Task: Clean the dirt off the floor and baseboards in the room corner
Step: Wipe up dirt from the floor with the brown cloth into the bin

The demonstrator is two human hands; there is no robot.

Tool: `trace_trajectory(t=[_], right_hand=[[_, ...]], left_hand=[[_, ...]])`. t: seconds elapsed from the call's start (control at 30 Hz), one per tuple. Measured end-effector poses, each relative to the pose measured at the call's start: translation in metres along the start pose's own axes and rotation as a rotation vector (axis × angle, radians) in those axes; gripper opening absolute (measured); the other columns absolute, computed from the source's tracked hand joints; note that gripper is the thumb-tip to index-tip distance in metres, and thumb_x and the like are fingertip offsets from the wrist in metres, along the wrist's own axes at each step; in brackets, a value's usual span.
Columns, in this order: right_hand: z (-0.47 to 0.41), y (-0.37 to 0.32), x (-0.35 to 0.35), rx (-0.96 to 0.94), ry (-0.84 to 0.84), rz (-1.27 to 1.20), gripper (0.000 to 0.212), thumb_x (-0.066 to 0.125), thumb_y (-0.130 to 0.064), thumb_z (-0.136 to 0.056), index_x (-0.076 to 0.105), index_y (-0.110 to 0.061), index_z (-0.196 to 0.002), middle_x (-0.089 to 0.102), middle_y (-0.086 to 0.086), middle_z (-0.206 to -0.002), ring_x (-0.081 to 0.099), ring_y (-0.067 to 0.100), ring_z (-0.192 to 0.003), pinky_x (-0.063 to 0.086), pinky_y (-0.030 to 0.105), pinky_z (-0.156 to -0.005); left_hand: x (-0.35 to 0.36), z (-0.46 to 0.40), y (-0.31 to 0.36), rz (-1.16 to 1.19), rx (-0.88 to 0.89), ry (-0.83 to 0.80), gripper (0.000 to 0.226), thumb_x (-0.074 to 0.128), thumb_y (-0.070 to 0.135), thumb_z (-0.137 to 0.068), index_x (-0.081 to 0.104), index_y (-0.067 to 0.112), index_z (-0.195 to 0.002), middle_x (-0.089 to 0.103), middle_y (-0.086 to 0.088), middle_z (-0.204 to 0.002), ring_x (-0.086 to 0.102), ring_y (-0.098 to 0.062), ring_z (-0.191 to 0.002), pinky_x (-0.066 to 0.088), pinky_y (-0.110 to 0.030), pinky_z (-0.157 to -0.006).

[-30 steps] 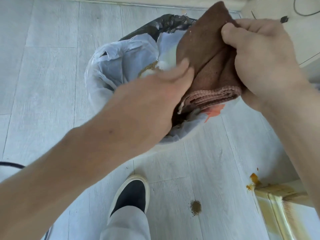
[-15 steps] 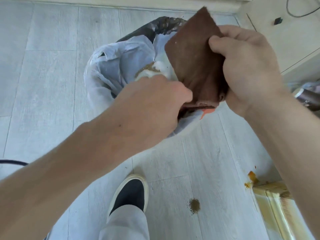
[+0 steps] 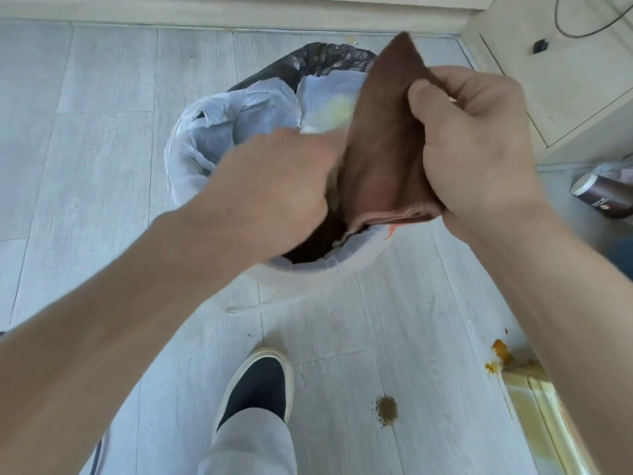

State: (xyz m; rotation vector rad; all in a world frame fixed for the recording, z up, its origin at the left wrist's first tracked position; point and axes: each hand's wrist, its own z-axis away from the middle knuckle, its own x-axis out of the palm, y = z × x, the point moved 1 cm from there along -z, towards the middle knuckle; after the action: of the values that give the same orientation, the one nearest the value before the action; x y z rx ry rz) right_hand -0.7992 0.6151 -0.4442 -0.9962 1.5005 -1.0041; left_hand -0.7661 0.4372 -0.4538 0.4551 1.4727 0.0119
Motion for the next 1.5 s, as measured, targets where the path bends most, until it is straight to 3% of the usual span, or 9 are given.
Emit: trace_trajectory(t=[0.13, 0.27, 0.43, 0.63, 0.9, 1.03, 1.2, 1.33, 1.5], right_hand=[[0.001, 0.004, -0.005, -0.013, -0.002, 0.038, 0.031, 0.053, -0.018, -0.095, 0.064, 0.009, -0.085, 0.05, 0.012, -0.07, 0.046, 0.024, -0.063, 0.039, 0.045, -0.052], [0.004, -0.003, -0.011, -0.016, 0.042, -0.013, 0.027, 0.054, -0.015, -0.094, 0.066, -0.001, -0.074, 0.048, 0.002, -0.064, 0.044, 0.019, -0.062, 0.036, 0.034, -0.057], [0.012, -0.01, -0.027, -0.015, 0.08, -0.108, 0.032, 0.053, -0.009, -0.098, 0.062, -0.015, -0.068, 0.045, -0.01, -0.055, 0.04, 0.01, -0.056, 0.031, 0.025, -0.052], [0.047, 0.004, -0.058, 0.045, 0.15, -0.224, 0.027, 0.052, -0.013, -0.103, 0.074, -0.016, -0.088, 0.06, 0.004, -0.076, 0.053, 0.023, -0.074, 0.043, 0.038, -0.067], [0.118, 0.031, -0.108, 0.175, 0.199, -0.443, 0.031, 0.04, -0.014, -0.11, 0.058, 0.0, -0.13, 0.069, 0.018, -0.121, 0.065, 0.041, -0.118, 0.05, 0.059, -0.105], [0.159, 0.058, -0.121, 0.353, 0.165, -0.498, 0.039, 0.037, -0.019, -0.111, 0.046, -0.005, -0.146, 0.058, 0.024, -0.142, 0.058, 0.044, -0.129, 0.045, 0.076, -0.098], [0.209, 0.092, -0.117, 0.557, 0.183, -0.592, 0.038, 0.045, -0.017, -0.109, 0.047, -0.006, -0.145, 0.055, 0.022, -0.146, 0.054, 0.038, -0.136, 0.045, 0.067, -0.107], [0.232, 0.112, -0.111, 0.742, 0.243, -0.59, 0.031, 0.058, -0.02, -0.103, 0.061, -0.007, -0.131, 0.069, 0.012, -0.129, 0.067, 0.026, -0.119, 0.059, 0.053, -0.094], [0.235, 0.119, -0.106, 0.67, 0.347, -0.35, 0.007, 0.068, -0.018, -0.099, 0.067, -0.013, -0.104, 0.07, 0.007, -0.103, 0.07, 0.019, -0.087, 0.055, 0.073, -0.078]], left_hand=[[-0.017, -0.003, 0.01, 0.199, -0.092, 0.239, 0.047, 0.031, 0.023, -0.084, 0.058, 0.01, -0.121, 0.066, -0.003, -0.11, 0.061, -0.036, -0.105, 0.048, -0.043, -0.093], [-0.002, -0.003, 0.009, 0.014, -0.081, 0.016, 0.051, 0.042, 0.01, -0.092, 0.047, 0.02, -0.141, 0.059, -0.004, -0.098, 0.06, -0.038, -0.098, 0.053, -0.051, -0.085], [0.0, -0.002, 0.027, 0.042, 0.132, 0.12, 0.069, 0.029, 0.017, -0.087, 0.032, 0.023, -0.156, 0.045, -0.004, -0.156, 0.044, -0.03, -0.142, 0.045, -0.047, -0.105], [-0.005, 0.014, 0.045, 0.448, 0.104, 0.438, 0.048, 0.038, 0.018, -0.103, 0.046, 0.019, -0.15, 0.06, 0.005, -0.139, 0.058, -0.009, -0.119, 0.046, -0.035, -0.104], [0.049, 0.045, 0.112, 1.055, -0.019, -0.033, 0.078, 0.066, 0.057, -0.091, 0.036, 0.028, -0.156, 0.057, 0.018, -0.143, 0.065, 0.008, -0.111, 0.056, -0.017, -0.089], [0.089, 0.052, 0.121, 1.258, -0.172, -0.422, 0.062, 0.066, 0.059, -0.089, 0.069, 0.003, -0.115, 0.068, -0.026, -0.115, 0.069, -0.039, -0.106, 0.057, -0.057, -0.096], [0.125, 0.062, 0.126, 1.206, -0.161, -0.509, 0.031, 0.07, 0.035, -0.096, 0.068, 0.008, -0.112, 0.075, -0.016, -0.108, 0.072, -0.033, -0.104, 0.054, -0.058, -0.098], [0.147, 0.065, 0.124, 1.19, -0.169, -0.511, 0.026, 0.069, 0.029, -0.097, 0.065, 0.006, -0.109, 0.071, -0.022, -0.106, 0.069, -0.041, -0.102, 0.056, -0.059, -0.092], [0.163, 0.072, 0.122, 1.261, -0.247, -0.59, 0.021, 0.064, 0.024, -0.102, 0.066, 0.011, -0.118, 0.075, -0.012, -0.112, 0.072, -0.03, -0.108, 0.06, -0.042, -0.091]])
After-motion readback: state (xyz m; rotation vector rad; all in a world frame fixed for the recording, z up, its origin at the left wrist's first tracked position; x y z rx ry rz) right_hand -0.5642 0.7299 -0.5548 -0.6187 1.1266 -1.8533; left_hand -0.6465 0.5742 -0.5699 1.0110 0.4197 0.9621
